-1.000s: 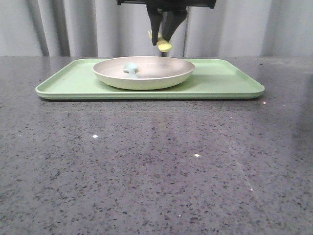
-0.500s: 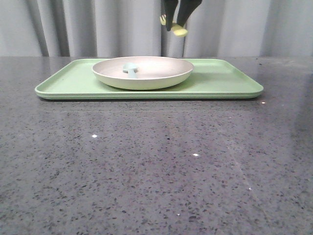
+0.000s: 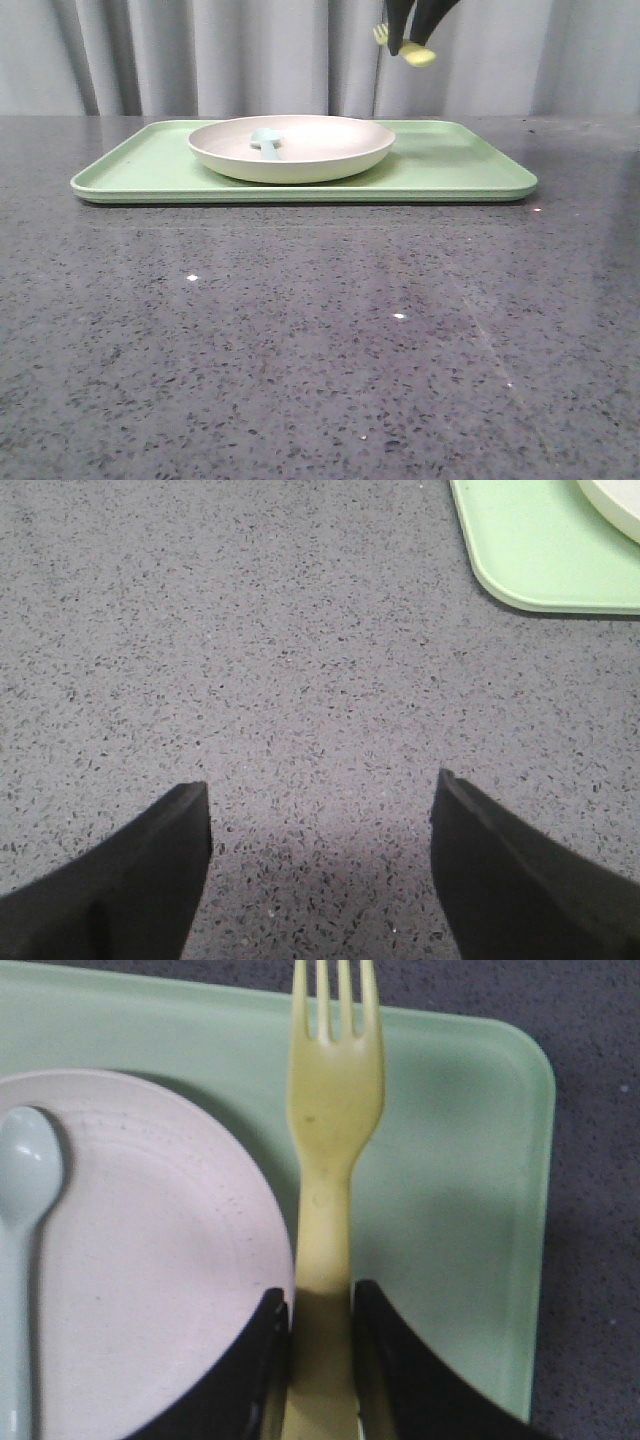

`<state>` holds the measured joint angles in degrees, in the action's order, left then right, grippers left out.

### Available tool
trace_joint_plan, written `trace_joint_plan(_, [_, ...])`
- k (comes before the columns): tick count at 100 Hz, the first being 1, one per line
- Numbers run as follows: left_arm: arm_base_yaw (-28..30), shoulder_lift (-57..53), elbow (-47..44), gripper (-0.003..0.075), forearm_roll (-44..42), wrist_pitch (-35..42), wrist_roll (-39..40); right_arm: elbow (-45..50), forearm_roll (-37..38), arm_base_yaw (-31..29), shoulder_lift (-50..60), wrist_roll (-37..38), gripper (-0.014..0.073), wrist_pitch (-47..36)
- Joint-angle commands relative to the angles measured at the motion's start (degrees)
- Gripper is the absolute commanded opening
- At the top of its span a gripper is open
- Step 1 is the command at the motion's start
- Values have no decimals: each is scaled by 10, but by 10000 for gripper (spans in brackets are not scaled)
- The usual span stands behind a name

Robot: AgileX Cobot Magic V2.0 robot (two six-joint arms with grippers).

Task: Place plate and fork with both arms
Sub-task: 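Lift the yellow fork out of the plate with the right gripper, then lower the fork onto the tray beside the plate and release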

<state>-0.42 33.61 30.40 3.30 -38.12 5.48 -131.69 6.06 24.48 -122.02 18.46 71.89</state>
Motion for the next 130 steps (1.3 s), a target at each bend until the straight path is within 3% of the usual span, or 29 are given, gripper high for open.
trace_joint_plan(1, [1,0,16,462,2,39,4,14,14,-10,52,-9,-6,29])
trace_joint_plan(59, [1,0,16,462,2,39,4,300,-10,-32,144,7,-6,-157])
trace_joint_plan(90, [1,0,16,462,2,39,4,348,-37,-32,144,7,-6,-208])
trace_joint_plan(130, [1,0,16,462,2,39,4,354,-37,-32,135,7,-6,-217])
